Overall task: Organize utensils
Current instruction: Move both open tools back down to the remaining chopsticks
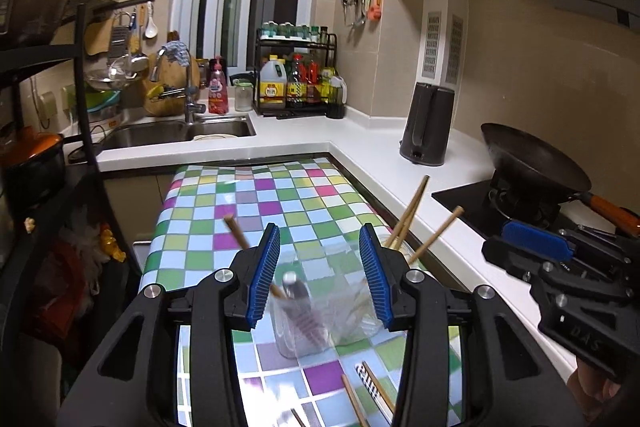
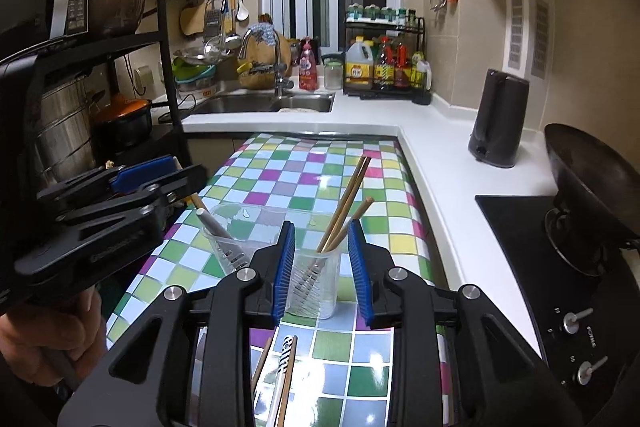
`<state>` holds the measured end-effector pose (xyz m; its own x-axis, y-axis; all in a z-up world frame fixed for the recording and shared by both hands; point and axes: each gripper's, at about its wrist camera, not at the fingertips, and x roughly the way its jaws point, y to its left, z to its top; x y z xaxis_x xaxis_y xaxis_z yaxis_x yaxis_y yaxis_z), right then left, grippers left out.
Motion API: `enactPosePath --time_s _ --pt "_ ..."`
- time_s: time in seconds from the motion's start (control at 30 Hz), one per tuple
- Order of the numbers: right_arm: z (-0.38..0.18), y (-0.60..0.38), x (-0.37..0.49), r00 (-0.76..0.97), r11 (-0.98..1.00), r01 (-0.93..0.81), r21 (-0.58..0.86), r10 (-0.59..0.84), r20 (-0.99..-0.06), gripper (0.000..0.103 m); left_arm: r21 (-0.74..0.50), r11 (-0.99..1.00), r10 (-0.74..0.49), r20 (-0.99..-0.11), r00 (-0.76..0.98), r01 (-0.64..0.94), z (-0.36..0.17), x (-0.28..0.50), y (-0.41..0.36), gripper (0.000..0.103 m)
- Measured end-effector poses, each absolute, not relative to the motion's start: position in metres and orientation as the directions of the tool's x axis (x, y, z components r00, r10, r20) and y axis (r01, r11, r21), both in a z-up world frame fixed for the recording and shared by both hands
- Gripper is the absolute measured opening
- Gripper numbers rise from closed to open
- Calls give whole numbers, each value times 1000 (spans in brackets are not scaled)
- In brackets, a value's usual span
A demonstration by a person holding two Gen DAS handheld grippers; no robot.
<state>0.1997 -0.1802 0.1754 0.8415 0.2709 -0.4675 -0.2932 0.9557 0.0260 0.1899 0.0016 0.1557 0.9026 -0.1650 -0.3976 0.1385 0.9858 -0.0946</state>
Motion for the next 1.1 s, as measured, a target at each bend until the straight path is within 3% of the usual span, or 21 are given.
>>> enactPosePath --time_s 0.23,0.47,0.73,1.1 --pt "172 -195 131 888 962 -267 50 266 -375 29 -103 988 -146 -388 910 114 135 121 8 42" --pt "135 -203 75 907 962 -252 108 273 -320 29 -100 991 -122 -442 888 86 81 73 6 42" --pt "77 -209 43 907 970 -214 112 240 -347 28 -97 991 -124 -503 855 87 26 42 -6 33" --pt "38 -207 32 879 974 -190 127 226 -419 29 -97 994 -88 -508 857 44 10 27 0 20"
